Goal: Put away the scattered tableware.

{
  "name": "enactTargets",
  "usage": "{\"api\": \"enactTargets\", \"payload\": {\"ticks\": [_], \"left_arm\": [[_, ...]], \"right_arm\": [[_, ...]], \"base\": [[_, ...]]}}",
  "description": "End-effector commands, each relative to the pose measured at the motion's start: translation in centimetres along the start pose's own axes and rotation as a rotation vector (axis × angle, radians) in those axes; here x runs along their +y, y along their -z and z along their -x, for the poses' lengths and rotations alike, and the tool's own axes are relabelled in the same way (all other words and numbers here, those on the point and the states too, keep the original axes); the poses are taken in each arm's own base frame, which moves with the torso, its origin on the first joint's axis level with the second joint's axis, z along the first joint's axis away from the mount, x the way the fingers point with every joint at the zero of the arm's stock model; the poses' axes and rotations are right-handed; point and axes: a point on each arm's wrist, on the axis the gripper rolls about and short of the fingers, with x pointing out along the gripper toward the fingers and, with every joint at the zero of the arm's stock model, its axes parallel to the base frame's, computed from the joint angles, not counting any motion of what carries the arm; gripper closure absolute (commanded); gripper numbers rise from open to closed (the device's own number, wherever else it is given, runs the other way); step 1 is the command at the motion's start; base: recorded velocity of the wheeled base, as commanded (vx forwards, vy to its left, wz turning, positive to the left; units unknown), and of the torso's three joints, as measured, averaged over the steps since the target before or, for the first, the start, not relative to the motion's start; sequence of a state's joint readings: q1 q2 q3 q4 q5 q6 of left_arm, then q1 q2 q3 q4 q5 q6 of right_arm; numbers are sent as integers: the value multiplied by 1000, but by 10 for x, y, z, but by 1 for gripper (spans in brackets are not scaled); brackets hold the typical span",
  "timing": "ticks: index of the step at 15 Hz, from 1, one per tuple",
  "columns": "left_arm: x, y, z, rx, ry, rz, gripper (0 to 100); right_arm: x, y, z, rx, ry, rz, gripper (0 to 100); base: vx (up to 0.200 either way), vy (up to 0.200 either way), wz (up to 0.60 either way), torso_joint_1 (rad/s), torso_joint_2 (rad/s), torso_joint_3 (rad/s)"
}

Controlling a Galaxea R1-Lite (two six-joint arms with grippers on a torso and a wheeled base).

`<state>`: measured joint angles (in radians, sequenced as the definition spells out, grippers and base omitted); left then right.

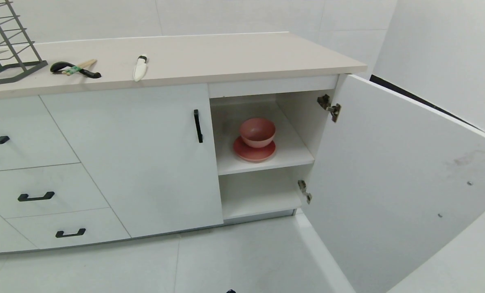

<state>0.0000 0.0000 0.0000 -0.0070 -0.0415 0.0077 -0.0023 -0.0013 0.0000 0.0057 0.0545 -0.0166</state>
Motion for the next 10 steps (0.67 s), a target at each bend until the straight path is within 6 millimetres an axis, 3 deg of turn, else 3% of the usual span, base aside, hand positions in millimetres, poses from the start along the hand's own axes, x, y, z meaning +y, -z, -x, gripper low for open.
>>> {"api": "enactTargets", "payload": {"ticks": [1, 6, 7, 9, 10], "left_arm": [[0, 0, 0, 1, 0, 0, 0], [0, 0, 0, 1, 0, 2, 0], [0, 0, 0, 2, 0, 2, 0], [0, 0, 0, 2, 1, 3, 0], [0, 0, 0, 2, 1, 2, 0]], "right_arm": [[0, -1, 0, -1, 0, 2, 0], [0, -1, 0, -1, 0, 0, 0], [0, 0, 0, 0, 2, 0, 100], [0, -1, 0, -1, 2, 0, 100], [0, 0, 0, 0, 2, 0, 100]], "base": [[0, -200, 0, 2, 2, 12], [0, -200, 0, 3, 3, 1], [0, -200, 0, -2, 2, 12], [0, -200, 0, 2, 0, 9], [0, 0, 0, 0, 0, 0]]}}
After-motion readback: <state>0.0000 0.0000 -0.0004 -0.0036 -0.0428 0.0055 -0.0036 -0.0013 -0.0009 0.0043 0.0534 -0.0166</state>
